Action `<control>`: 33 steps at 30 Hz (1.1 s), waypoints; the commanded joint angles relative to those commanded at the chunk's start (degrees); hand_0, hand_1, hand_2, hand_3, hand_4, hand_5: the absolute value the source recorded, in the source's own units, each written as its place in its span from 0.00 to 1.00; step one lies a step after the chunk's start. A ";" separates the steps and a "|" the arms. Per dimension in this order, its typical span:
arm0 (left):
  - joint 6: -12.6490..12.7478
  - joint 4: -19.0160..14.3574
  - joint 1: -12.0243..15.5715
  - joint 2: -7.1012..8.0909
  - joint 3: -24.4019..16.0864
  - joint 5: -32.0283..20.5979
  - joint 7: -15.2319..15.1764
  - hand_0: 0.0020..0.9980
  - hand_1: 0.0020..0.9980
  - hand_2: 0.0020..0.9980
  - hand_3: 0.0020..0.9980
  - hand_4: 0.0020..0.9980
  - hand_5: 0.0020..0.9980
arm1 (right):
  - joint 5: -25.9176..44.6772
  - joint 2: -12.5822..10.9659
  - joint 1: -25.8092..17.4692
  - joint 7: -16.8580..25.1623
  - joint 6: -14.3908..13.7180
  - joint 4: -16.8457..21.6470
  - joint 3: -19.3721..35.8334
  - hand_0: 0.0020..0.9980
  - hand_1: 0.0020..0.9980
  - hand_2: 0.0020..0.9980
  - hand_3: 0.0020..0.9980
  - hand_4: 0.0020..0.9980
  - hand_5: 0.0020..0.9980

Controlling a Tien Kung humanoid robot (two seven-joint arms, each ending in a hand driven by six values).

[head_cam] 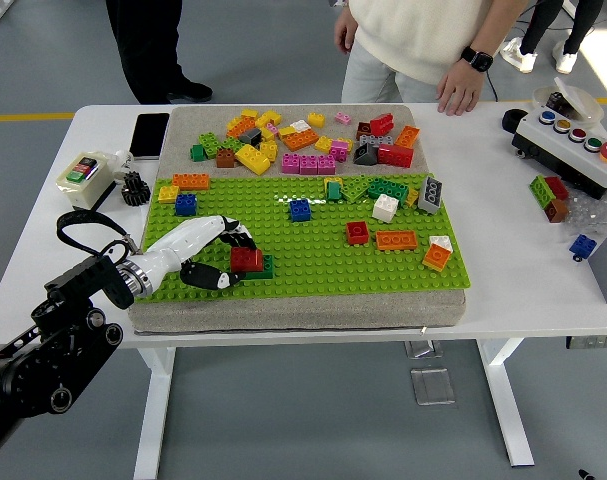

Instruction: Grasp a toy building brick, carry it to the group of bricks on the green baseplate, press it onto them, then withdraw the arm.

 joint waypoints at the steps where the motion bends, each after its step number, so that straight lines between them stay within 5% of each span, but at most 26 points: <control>1: 0.02 0.01 -0.01 -0.01 0.01 -0.02 0.00 0.63 0.61 0.60 0.56 0.79 0.04 | 0.01 0.00 0.00 0.00 0.00 0.00 -0.01 0.76 0.68 0.73 0.67 0.93 0.51; 33: -1.22 -0.29 -0.22 -0.07 -1.01 -1.93 -1.91 0.66 0.63 0.61 0.57 0.89 0.11 | 0.09 0.09 0.07 0.00 -0.01 0.00 -0.14 0.76 0.68 0.73 0.67 0.93 0.51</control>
